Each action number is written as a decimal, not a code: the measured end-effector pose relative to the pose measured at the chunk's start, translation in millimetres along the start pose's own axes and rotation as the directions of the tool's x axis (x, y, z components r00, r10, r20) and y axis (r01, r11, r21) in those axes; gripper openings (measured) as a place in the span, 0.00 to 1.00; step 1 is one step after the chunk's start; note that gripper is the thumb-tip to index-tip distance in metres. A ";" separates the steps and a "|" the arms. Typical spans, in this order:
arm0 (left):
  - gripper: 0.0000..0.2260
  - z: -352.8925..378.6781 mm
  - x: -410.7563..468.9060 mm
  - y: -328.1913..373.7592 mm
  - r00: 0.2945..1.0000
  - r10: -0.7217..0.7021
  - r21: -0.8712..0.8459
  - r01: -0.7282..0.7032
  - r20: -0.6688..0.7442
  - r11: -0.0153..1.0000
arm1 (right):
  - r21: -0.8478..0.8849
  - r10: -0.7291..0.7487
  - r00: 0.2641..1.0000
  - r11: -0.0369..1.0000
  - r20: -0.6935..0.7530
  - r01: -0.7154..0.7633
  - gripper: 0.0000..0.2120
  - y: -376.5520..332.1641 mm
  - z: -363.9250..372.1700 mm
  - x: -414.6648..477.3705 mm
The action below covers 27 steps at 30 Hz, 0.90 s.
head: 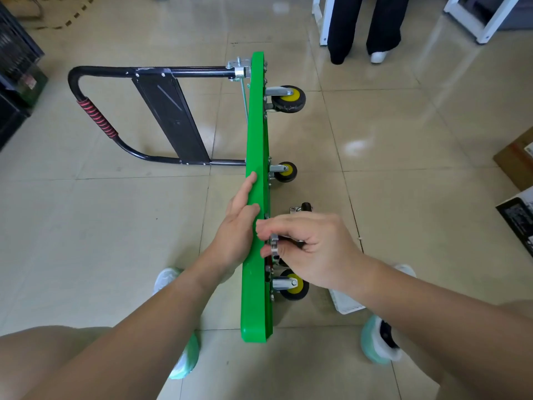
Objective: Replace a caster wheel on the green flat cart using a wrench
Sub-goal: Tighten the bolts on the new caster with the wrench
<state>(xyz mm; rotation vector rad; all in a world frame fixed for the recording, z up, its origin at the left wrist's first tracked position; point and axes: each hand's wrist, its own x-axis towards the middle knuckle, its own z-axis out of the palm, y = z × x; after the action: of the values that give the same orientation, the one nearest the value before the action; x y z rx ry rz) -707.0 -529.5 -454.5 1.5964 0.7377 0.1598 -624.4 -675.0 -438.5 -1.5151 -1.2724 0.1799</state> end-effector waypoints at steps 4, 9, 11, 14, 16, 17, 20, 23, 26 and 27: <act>0.28 -0.7 -0.9 0.4 1.000 0.020 0.011 -0.020 0.015 1.000 | -0.112 -0.150 0.988 0.982 0.023 0.152 0.06 6.1 5.2 -9.7; 0.27 -1.0 4.0 -2.9 0.999 0.017 0.004 -0.017 0.036 1.000 | -0.097 -0.163 0.986 0.983 -0.034 0.159 0.08 13.1 8.5 -16.2; 0.27 -0.4 3.6 -3.3 0.999 0.026 -0.011 -0.026 0.031 1.000 | -0.066 -0.143 0.989 0.988 -0.041 0.140 0.09 12.5 9.2 -15.9; 0.28 -0.1 3.2 -3.9 0.999 0.031 -0.028 -0.030 0.020 0.999 | -0.029 -0.059 0.996 0.998 -0.066 0.057 0.09 10.5 8.3 -11.5; 0.28 -1.0 3.5 -4.6 0.999 0.032 -0.046 -0.030 0.035 0.998 | 0.061 0.051 0.994 0.997 -0.096 -0.045 0.09 7.9 6.5 -4.3; 0.29 -1.6 3.2 -4.4 0.998 0.038 -0.056 -0.036 0.041 0.998 | 0.120 0.098 0.990 0.989 -0.098 -0.086 0.08 7.4 5.8 -0.1; 0.28 -0.5 3.0 -2.2 0.997 0.059 -0.021 -0.058 0.040 0.998 | 0.224 0.234 0.967 0.952 -0.100 -0.207 0.13 7.6 6.1 15.6; 0.27 1.3 5.3 -3.3 0.999 0.046 0.003 -0.046 0.028 0.999 | 0.337 0.386 0.914 0.883 -0.128 -0.326 0.16 9.9 3.4 35.2; 0.28 -0.7 7.9 -6.9 0.999 0.035 -0.020 -0.034 0.020 0.999 | 0.367 0.556 0.819 0.798 -0.144 -0.478 0.13 21.7 -4.2 56.2; 0.28 -1.2 7.7 -7.0 0.999 0.036 -0.022 -0.036 0.024 0.999 | 0.371 0.612 0.781 0.758 -0.122 -0.536 0.10 26.9 -7.1 61.9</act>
<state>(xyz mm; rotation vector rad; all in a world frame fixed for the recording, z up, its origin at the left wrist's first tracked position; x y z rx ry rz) -704.1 -524.4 -463.2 1.5893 0.6868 0.1735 -577.8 -627.2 -426.4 -1.5482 -0.5111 0.5660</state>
